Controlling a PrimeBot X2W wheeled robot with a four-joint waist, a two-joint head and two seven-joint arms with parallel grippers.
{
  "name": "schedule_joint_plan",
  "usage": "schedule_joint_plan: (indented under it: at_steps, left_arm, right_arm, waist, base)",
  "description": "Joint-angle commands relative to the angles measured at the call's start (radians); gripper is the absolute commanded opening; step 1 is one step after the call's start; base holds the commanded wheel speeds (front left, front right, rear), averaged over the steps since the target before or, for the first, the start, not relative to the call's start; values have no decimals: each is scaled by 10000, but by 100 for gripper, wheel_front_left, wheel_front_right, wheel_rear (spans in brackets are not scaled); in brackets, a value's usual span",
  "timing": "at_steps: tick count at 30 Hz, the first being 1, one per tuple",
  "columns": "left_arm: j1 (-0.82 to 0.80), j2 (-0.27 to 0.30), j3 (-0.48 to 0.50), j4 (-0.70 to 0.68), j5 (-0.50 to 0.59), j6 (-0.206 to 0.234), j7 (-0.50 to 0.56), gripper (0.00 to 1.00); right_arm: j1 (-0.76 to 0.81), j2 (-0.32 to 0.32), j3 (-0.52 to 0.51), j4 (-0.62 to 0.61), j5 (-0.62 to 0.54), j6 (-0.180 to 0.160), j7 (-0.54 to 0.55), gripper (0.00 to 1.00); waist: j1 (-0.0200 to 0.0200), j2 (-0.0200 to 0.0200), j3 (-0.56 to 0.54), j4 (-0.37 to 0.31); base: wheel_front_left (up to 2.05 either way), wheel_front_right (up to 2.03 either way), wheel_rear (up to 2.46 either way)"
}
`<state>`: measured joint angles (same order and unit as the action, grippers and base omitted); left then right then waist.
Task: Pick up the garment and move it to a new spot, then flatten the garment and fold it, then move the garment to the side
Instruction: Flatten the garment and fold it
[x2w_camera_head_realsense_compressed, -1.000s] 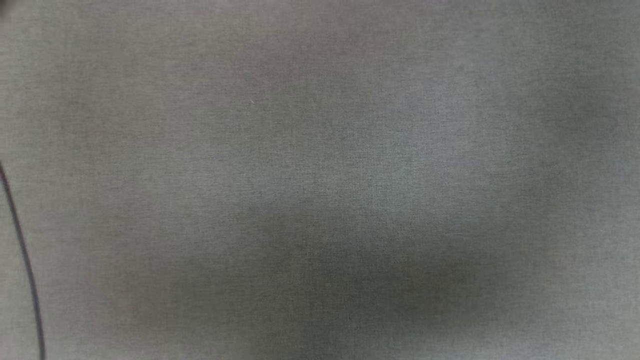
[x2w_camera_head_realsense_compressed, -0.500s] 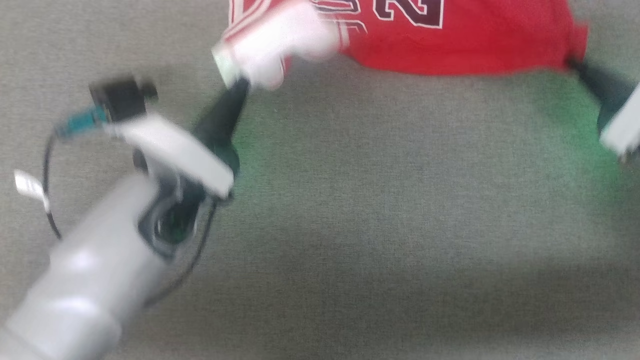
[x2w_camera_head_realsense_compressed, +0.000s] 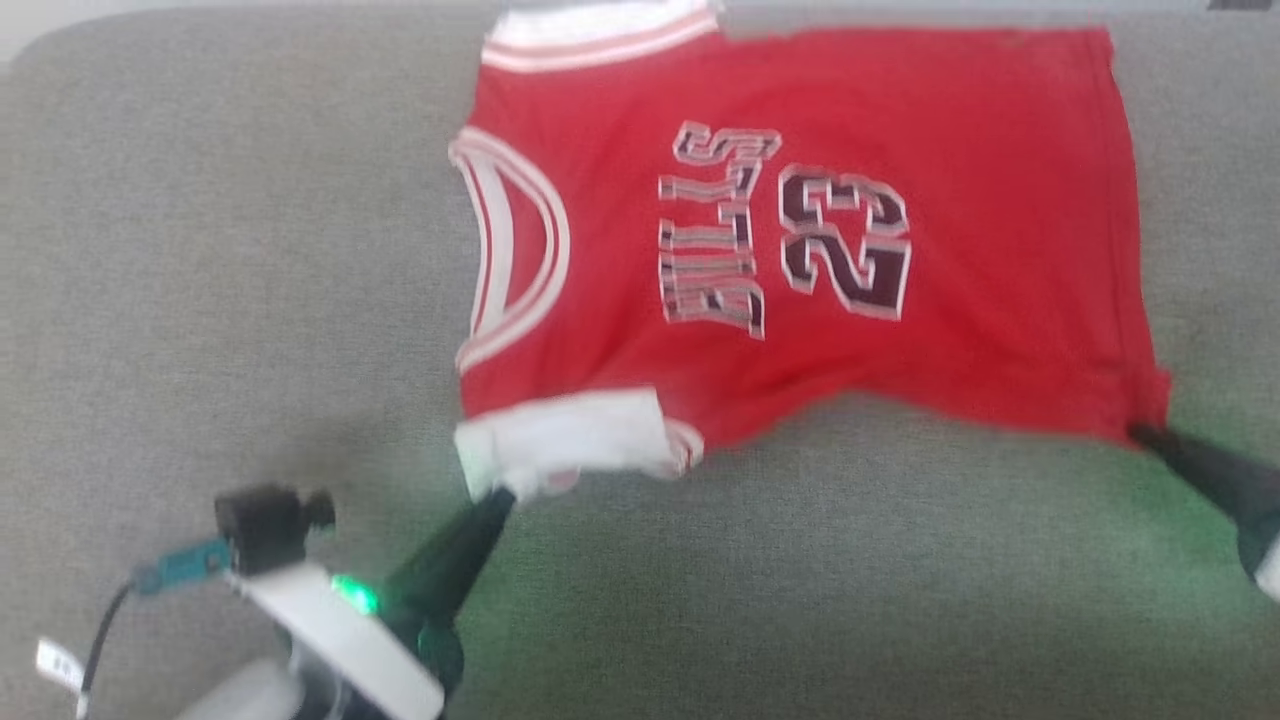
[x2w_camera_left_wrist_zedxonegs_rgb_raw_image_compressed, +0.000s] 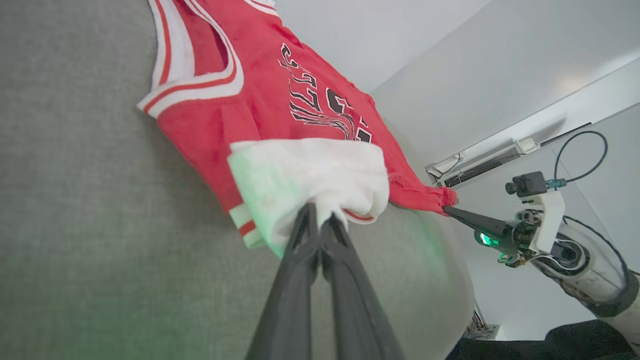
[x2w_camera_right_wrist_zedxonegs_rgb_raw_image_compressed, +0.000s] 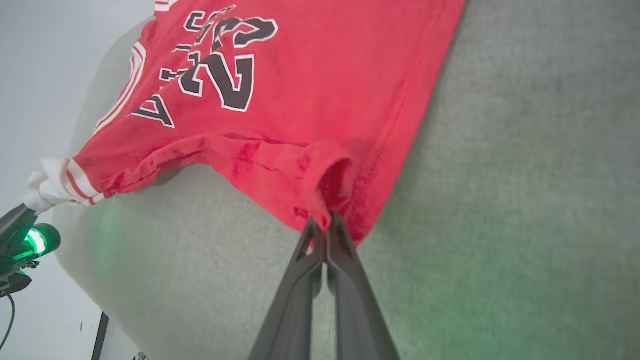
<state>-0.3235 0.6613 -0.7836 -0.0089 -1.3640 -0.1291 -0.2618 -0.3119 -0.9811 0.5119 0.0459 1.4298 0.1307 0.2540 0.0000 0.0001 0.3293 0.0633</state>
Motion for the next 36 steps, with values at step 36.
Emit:
schedule_joint_plan:
  at_steps: [36]
  left_arm:
    - [-4546, -1211, 420, 4183, -517, -8, 597, 0]
  right_arm:
    - [-2509, 1864, -410, 1731, -932, -1, 159, 0]
  waist:
    - [0, -1, 1166, -748]
  base:
    - [0, 0, 0]
